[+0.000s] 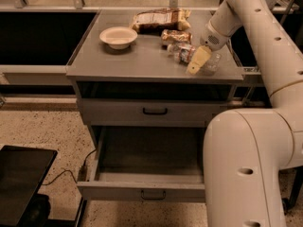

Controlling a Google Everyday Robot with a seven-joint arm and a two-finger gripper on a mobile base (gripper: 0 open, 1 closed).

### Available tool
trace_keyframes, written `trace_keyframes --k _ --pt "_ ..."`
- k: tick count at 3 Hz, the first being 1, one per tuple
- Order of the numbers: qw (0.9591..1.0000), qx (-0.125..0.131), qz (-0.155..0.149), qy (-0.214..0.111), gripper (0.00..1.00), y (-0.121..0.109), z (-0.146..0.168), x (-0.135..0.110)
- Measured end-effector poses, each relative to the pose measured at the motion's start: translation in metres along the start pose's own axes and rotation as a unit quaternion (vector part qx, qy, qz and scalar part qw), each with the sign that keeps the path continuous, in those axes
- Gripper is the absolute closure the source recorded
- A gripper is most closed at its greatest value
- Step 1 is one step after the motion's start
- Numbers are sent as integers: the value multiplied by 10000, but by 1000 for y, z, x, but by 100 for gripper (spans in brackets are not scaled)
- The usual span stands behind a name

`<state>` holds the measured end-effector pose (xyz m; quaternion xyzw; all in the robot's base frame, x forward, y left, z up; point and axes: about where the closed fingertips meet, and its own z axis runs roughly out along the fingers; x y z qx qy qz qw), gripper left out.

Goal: Place water bottle into middle drawer

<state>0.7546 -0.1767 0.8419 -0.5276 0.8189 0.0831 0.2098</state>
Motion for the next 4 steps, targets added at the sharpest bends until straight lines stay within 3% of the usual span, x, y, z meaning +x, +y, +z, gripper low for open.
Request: trace_keyframes --k 1,4 --pt "10000 0 0 0 18 0 0 0" --pt "10000 0 0 -1 88 0 0 0"
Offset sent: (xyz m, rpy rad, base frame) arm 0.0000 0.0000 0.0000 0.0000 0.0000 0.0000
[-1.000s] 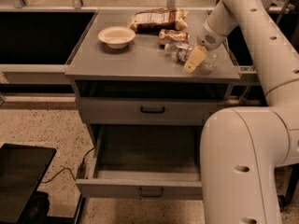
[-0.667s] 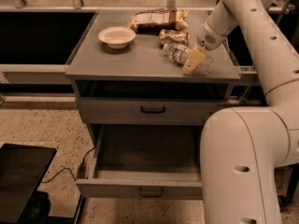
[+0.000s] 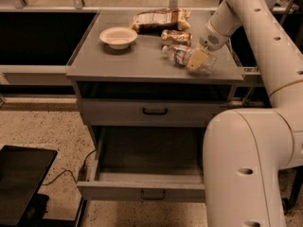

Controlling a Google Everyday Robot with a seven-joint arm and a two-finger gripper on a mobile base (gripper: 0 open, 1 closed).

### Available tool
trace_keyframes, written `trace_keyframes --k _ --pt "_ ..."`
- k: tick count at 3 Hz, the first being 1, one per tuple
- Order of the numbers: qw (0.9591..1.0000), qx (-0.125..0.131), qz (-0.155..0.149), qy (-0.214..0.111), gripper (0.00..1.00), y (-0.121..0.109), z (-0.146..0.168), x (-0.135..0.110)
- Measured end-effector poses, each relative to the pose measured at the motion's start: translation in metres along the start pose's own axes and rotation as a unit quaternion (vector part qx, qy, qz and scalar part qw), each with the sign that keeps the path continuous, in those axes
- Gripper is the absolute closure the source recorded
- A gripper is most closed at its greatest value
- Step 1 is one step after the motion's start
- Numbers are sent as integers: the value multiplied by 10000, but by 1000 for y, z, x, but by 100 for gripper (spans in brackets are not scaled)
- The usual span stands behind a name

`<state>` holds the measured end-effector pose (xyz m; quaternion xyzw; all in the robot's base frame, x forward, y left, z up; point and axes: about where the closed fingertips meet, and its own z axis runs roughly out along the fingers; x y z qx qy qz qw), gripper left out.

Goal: Place water bottle into middle drawer

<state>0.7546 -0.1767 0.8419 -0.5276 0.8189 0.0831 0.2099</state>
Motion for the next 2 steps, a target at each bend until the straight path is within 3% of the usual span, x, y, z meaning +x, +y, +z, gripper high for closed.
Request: trace_keyframes --k 1,2 --pt "9999 -30 -73 -72 100 8 -5 2" --pt "9986 318 -192 -375 100 21 -49 5"
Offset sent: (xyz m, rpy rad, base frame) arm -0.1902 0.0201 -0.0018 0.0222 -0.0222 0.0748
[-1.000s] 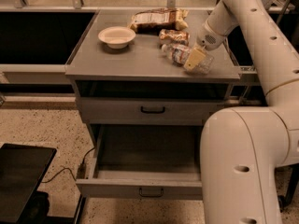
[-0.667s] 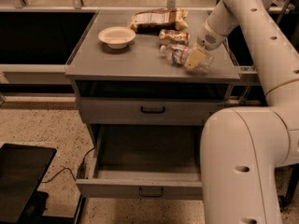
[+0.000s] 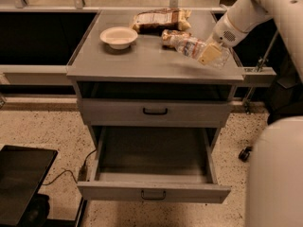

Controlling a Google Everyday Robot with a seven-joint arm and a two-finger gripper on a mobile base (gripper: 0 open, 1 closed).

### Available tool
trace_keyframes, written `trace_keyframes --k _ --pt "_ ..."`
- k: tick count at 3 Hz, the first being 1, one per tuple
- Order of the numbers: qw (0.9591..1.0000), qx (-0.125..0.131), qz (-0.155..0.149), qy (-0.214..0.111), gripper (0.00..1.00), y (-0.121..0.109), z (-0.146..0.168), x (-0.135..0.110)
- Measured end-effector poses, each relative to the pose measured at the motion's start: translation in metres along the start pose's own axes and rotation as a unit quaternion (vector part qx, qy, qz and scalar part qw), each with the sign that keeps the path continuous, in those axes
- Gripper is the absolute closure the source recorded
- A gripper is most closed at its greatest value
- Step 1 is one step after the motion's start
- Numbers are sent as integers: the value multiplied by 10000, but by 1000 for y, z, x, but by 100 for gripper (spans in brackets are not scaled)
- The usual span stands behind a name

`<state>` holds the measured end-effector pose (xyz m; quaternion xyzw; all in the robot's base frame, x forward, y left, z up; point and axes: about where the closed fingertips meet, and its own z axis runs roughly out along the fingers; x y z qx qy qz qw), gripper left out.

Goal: Place water bottle into middle drawer

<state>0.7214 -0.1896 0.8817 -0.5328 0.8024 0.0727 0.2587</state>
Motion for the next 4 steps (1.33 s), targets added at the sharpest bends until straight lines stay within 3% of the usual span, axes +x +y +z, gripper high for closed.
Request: trace_keyframes --k 1,2,3,4 --pt "9962 637 65 -588 100 29 -85 -6" --pt "9906 735 109 -1146 100 85 -124 -15" --pt "9928 486 227 -1072 100 111 -107 5" --pt "9928 486 227 -1072 100 111 -107 5"
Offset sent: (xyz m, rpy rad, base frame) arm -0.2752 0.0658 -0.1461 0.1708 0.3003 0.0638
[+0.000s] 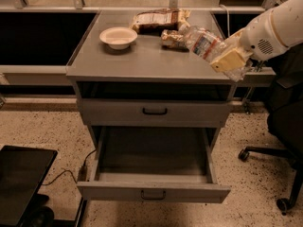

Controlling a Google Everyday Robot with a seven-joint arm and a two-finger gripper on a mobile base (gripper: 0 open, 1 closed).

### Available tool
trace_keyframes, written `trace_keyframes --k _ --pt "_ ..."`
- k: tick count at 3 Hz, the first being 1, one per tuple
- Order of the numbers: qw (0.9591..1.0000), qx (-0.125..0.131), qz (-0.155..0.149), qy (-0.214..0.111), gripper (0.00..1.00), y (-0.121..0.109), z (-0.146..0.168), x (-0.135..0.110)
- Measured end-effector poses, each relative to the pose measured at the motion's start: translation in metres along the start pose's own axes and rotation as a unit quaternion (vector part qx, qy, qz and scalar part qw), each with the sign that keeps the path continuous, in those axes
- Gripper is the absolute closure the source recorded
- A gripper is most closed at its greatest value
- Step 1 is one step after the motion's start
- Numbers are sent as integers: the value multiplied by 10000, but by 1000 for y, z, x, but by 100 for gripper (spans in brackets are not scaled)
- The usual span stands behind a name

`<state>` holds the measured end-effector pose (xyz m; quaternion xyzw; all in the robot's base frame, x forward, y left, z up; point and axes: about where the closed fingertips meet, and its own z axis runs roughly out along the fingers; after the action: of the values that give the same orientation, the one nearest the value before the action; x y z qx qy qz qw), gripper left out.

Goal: Place water bottle into middle drawer

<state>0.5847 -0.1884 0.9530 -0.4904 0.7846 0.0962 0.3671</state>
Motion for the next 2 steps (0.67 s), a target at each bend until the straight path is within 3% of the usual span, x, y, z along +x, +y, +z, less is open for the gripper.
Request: trace_keyframes --k 2 --pt "9990 -255 138 354 100 55 12 75"
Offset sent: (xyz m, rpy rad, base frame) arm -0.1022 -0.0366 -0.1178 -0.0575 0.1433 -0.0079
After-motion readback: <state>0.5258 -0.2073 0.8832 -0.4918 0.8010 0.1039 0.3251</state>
